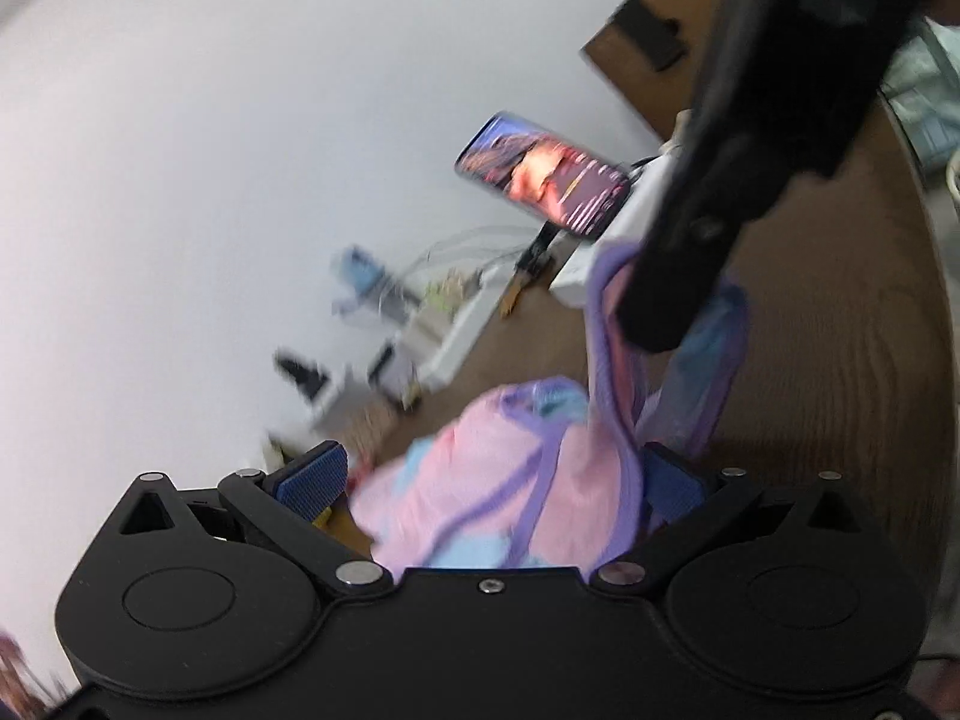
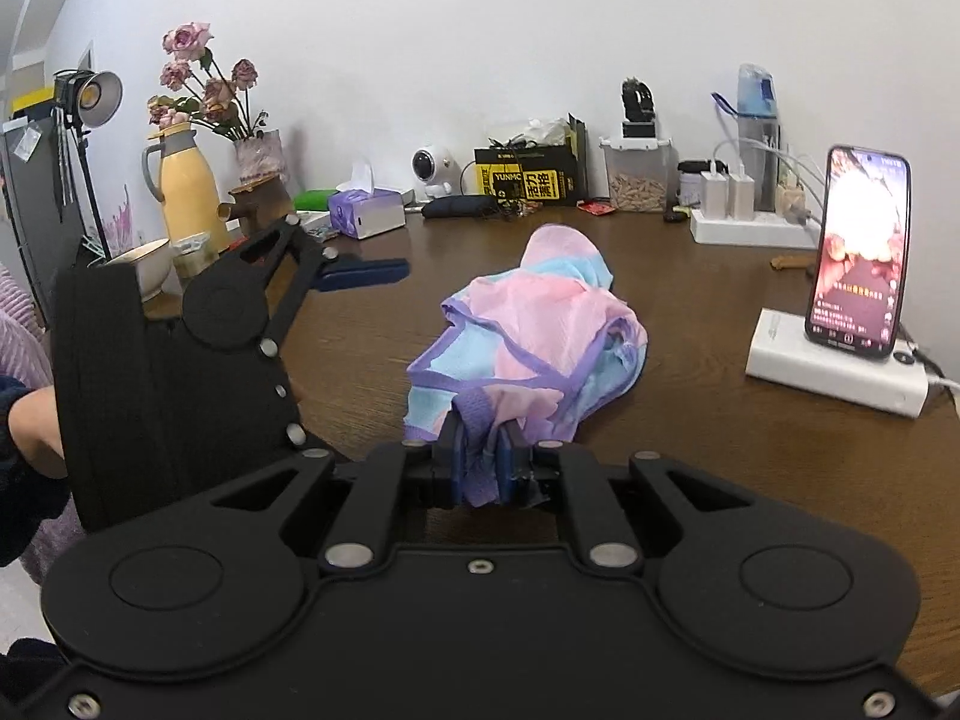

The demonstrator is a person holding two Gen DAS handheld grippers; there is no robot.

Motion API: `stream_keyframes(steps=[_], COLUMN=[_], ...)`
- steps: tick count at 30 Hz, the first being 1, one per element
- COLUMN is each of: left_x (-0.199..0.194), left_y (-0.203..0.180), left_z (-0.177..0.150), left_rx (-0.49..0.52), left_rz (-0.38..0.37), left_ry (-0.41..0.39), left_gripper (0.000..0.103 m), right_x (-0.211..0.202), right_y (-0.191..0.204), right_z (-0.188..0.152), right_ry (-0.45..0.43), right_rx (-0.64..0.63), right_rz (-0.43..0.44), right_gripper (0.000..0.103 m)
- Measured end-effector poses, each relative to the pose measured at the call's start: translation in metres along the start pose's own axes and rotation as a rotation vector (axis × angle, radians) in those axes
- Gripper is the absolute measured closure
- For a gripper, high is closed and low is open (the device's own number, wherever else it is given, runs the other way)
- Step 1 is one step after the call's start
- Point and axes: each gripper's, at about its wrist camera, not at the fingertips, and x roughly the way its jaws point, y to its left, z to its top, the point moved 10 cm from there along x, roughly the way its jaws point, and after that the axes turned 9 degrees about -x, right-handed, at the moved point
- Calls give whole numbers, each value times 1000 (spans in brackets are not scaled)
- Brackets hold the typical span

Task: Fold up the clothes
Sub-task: 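Lift the garment with both grippers and shake it open in the air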

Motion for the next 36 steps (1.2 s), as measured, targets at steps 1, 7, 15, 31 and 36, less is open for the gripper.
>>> stream_keyframes(steps=[1,7,15,31,36], left_x=[1,19,26,31,33], left_y=[0,12,8,-5,17], left_z=[1,-18,-20,-37,-25], left_rx=[10,114,143,150,-45], left_rz=[16,153,80,-75,-133], left_ry=[-8,19,81,157,216], left_gripper=[0,1,52,101,101], right_x=[-1,-14,-8,-1,10], right_y=[0,-5,-8,-13,-5], right_z=[-1,1,-5,-26,-35], right_ry=[-1,-37,-34,41,74], right_rx=[-2,15,35,-52,-205], right_rz=[-1,-18,-19,-124,-219], right_gripper=[89,89,88,88,79])
